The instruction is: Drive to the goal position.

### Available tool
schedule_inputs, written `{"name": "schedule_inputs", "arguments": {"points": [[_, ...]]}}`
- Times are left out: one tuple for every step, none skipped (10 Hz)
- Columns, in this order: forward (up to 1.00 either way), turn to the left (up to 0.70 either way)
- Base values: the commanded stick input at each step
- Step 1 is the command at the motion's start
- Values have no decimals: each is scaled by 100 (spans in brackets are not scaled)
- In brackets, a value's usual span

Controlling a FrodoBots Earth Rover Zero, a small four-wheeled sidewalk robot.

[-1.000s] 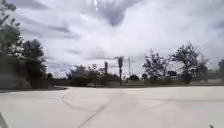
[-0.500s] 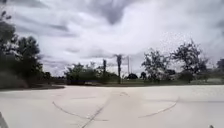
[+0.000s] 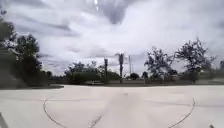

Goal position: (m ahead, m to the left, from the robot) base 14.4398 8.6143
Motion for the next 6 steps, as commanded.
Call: {"name": "schedule_inputs", "arguments": {"points": [[85,0],[85,0],[85,0],[85,0],[85,0],[85,0]]}}
